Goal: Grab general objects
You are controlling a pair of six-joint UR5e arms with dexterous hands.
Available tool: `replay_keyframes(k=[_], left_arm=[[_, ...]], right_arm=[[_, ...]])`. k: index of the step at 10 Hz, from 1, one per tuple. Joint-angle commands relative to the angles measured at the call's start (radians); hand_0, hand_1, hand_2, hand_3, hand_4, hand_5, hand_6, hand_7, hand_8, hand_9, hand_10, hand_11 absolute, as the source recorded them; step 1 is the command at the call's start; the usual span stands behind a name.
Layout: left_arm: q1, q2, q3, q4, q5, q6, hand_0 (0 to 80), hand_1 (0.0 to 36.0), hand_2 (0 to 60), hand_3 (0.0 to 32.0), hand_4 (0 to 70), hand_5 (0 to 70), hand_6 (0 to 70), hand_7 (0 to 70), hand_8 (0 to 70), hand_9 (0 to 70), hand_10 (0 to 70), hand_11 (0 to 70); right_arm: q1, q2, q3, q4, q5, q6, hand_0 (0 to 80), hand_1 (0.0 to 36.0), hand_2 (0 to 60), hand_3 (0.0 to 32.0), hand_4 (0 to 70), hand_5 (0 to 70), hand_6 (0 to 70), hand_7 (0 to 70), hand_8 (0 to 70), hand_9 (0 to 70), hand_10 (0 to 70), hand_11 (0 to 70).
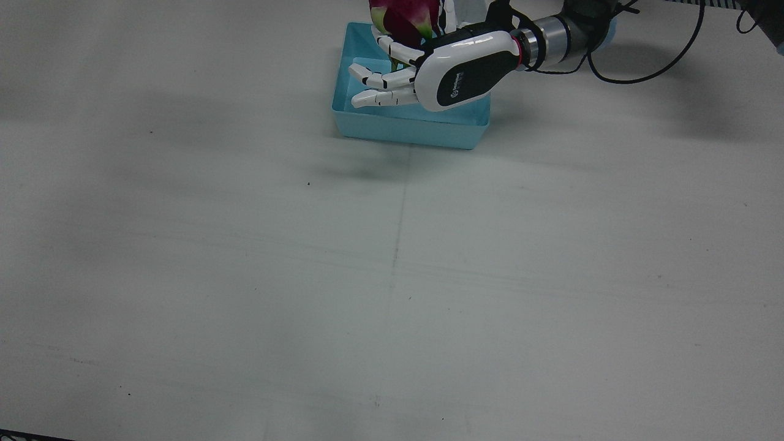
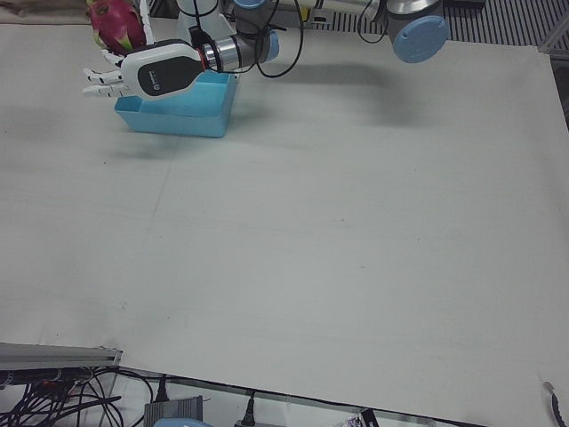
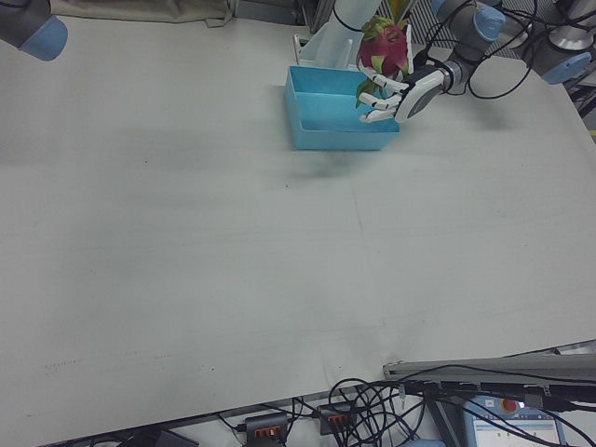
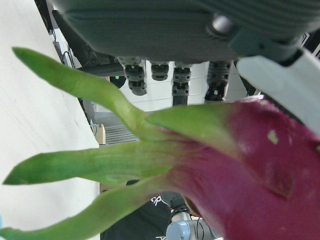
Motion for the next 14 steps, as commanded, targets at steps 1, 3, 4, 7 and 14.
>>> replay_keyframes(k=[1, 3, 4, 7, 14], left_arm=[[0.000, 0.000, 0.000, 0.000, 0.000, 0.000, 52.5, 7.7, 0.0, 0.0, 44.6, 20.5, 10.0, 38.9, 9.1, 6.3, 6.9, 10.2], [0.000, 0.000, 0.001, -0.002, 0.006, 0.000, 50.8, 5.7, 0.0, 0.0, 43.6, 18.8, 9.7, 40.0, 8.7, 6.6, 6.6, 9.5], [0.000, 0.000, 0.001, -0.002, 0.012, 0.000, 49.8, 4.2, 0.0, 0.0, 41.9, 18.3, 9.3, 39.4, 8.1, 6.4, 6.4, 9.2], [0.000, 0.000, 0.004, -0.002, 0.012, 0.000, 47.2, 1.1, 0.0, 0.0, 31.3, 9.2, 5.5, 32.9, 5.7, 5.1, 5.0, 7.0], [-0.147, -0.002, 0.009, 0.153, 0.021, -0.005, 45.9, 0.0, 0.0, 0.0, 46.4, 26.0, 19.1, 42.2, 12.7, 7.0, 8.7, 11.8]], right_arm=[[0.000, 0.000, 0.000, 0.000, 0.000, 0.000, 0.0, 0.0, 0.0, 0.0, 0.0, 0.0, 0.0, 0.0, 0.0, 0.0, 0.0, 0.0], [0.000, 0.000, 0.000, 0.000, 0.001, 0.000, 0.0, 0.0, 0.0, 0.0, 0.0, 0.0, 0.0, 0.0, 0.0, 0.0, 0.0, 0.0], [0.000, 0.000, 0.000, 0.000, 0.001, 0.000, 0.0, 0.0, 0.0, 0.0, 0.0, 0.0, 0.0, 0.0, 0.0, 0.0, 0.0, 0.0], [0.000, 0.000, 0.000, 0.000, 0.000, 0.000, 0.0, 0.0, 0.0, 0.0, 0.0, 0.0, 0.0, 0.0, 0.0, 0.0, 0.0, 0.0], [0.000, 0.000, 0.000, 0.000, 0.000, 0.000, 0.0, 0.0, 0.0, 0.0, 0.0, 0.0, 0.0, 0.0, 0.0, 0.0, 0.0, 0.0]])
